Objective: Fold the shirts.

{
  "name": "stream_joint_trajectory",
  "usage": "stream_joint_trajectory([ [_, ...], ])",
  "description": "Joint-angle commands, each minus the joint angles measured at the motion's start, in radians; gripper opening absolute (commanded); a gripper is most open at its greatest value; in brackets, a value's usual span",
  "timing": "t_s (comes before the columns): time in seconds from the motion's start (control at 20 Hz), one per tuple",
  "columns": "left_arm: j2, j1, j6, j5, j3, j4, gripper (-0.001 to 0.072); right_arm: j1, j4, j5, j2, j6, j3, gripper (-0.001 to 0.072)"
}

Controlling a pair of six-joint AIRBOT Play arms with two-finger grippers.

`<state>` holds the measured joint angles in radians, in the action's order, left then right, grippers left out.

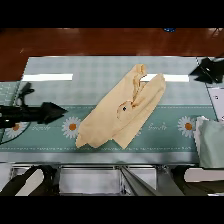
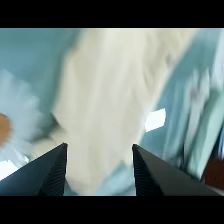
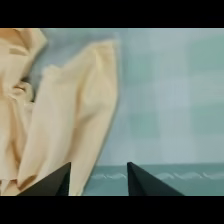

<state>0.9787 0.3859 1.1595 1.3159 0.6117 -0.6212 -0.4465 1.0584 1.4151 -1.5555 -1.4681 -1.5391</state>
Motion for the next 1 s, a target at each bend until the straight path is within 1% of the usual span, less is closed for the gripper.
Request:
stream_joint_trajectory([
  [0.0, 0.011, 0.169, 0.065, -0.016, 0.026, -0.039, 0.0501, -0.086, 0.046, -0.138, 0.218, -0.005, 0.389, 0.0413],
  [0.1, 0.032, 0.119, 0.037, 0.114, -0.023, -0.039, 0.0501, -0.079, -0.027, -0.225, 0.334, 0.082, 0.657, 0.0412],
  [0.2, 0.033, 0.008, 0.042, 0.140, -0.083, -0.038, 0.0501, -0.073, -0.086, -0.257, 0.421, 0.132, 0.848, 0.0408],
  [0.35, 0.034, -0.187, 0.045, 0.164, -0.145, -0.059, 0.0502, -0.073, -0.100, -0.253, 0.512, 0.146, 0.987, 0.0408],
  [0.5, 0.037, -0.314, 0.121, 0.077, -0.157, -0.146, 0.0501, -0.073, -0.115, -0.231, 0.572, 0.146, 1.034, 0.0408],
  [0.6, 0.055, -0.358, 0.158, -0.001, -0.157, -0.158, 0.0501, -0.073, -0.124, -0.204, 0.579, 0.146, 1.049, 0.0408],
  [0.75, 0.103, -0.433, 0.161, -0.132, -0.157, -0.054, 0.0501, -0.014, -0.134, -0.204, 0.579, 0.144, 1.063, 0.0408],
  [0.85, 0.162, -0.511, 0.158, -0.212, -0.157, 0.002, 0.0500, 0.061, -0.132, -0.229, 0.579, 0.124, 1.080, 0.0408],
  [0.9, 0.196, -0.550, 0.149, -0.247, -0.154, 0.029, 0.0479, 0.102, -0.132, -0.245, 0.579, 0.104, 1.091, 0.0408],
  [0.95, 0.226, -0.575, 0.120, -0.269, -0.145, 0.061, 0.0281, 0.138, -0.130, -0.256, 0.579, 0.087, 1.097, 0.0408],
])
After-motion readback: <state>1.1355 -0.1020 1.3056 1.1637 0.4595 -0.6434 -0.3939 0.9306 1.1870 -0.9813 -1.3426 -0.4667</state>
